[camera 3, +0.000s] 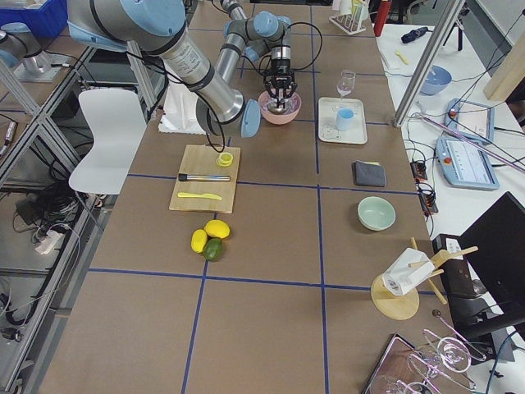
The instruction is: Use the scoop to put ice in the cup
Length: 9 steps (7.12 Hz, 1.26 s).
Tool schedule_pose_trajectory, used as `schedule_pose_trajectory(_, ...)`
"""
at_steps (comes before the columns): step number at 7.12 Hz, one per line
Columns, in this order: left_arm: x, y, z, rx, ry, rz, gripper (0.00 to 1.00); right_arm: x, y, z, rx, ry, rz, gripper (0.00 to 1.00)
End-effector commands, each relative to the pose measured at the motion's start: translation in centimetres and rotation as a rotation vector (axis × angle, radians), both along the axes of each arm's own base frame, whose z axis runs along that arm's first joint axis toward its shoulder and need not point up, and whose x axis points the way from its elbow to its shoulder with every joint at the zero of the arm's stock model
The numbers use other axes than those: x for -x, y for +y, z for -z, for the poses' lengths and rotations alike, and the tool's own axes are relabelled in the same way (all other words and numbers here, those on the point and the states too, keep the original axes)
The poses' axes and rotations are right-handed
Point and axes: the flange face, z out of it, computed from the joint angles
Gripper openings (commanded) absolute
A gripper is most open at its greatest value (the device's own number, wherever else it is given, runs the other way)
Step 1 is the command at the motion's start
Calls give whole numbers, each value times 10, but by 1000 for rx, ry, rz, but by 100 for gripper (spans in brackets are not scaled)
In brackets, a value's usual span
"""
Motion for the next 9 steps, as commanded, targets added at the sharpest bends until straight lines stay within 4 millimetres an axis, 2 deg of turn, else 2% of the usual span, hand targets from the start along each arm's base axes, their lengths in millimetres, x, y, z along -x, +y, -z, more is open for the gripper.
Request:
schedule_pose_trajectory(1, 0, 0, 0, 0, 0, 1, 99, 11, 2, -17, -16, -39, -15, 0)
schedule_pose_trajectory(3, 1, 0, -1, 1, -2, 1, 99, 10, 1, -36, -41, -102, -45, 0)
schedule_pose_trajectory(4, 0, 0, 0, 0, 0, 1, 99, -2, 7, -49, -55, -142, -51, 0)
schedule_pose_trajectory(5, 1, 0, -1, 0, 0, 1, 99, -8, 13, -73, -69, -210, -64, 0)
schedule_pose_trajectory(6, 1, 0, -1, 1, -2, 1, 99, -9, 13, -83, -71, -228, -69, 0)
schedule_pose_trajectory(8, 0, 0, 0, -1, 1, 1, 99, -11, 16, -74, -60, -284, -96, 0)
schedule_pose_trajectory(9, 1, 0, -2, 1, -2, 1, 99, -8, 19, -76, -28, -342, -126, 0)
